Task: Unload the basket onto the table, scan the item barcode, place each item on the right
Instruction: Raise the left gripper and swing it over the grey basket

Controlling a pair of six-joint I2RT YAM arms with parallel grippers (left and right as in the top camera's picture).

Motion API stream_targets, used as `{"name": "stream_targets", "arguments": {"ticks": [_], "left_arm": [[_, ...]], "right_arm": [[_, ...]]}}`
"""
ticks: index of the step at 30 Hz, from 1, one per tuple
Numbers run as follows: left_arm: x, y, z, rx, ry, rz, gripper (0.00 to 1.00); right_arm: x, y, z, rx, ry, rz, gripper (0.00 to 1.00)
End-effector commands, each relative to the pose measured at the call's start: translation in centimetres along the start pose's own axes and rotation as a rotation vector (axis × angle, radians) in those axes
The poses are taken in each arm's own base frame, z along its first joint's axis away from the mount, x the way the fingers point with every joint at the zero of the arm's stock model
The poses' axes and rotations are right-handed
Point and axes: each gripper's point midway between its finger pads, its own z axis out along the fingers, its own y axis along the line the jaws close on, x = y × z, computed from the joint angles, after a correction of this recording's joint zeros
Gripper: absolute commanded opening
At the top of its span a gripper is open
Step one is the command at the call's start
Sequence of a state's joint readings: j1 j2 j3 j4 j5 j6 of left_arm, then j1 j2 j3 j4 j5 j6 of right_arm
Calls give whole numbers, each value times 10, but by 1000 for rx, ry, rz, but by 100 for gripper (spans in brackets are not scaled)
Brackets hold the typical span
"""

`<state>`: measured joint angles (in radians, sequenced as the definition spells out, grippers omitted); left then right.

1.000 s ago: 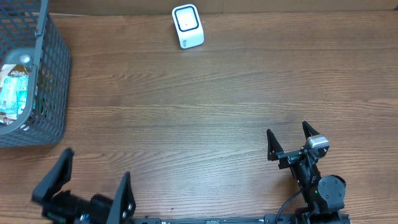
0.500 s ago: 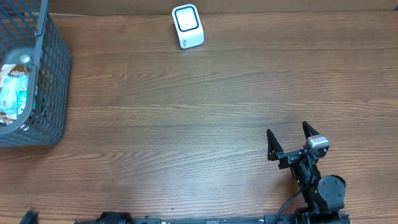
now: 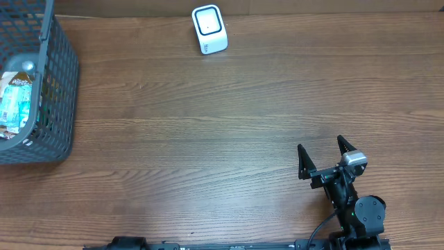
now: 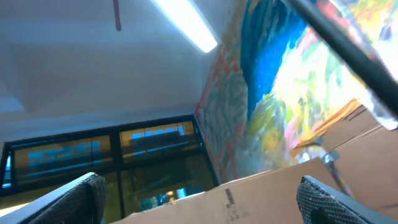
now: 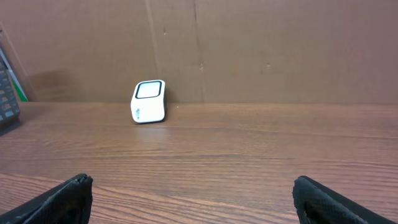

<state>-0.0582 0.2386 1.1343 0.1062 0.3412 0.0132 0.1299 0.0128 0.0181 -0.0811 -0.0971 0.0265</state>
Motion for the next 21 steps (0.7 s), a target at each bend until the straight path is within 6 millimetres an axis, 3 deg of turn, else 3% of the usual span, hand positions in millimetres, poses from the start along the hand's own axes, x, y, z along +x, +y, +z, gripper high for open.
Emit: {"name": "stream_targets", "arguments": {"ticks": [1,9,14,21], "left_arm": [[11,10,31,7,39,44,100],[35,43,91,-62,104,59,100],[75,76,116,-183,198,125,100],[143,118,125,-349,385,328,100]], "right_arm": [[2,-1,0,6,-4,-2,100],[2,-1,0,6,-4,-2,100],[2,-1,0,6,-4,-2,100],[2,-1,0,6,-4,-2,100]]}}
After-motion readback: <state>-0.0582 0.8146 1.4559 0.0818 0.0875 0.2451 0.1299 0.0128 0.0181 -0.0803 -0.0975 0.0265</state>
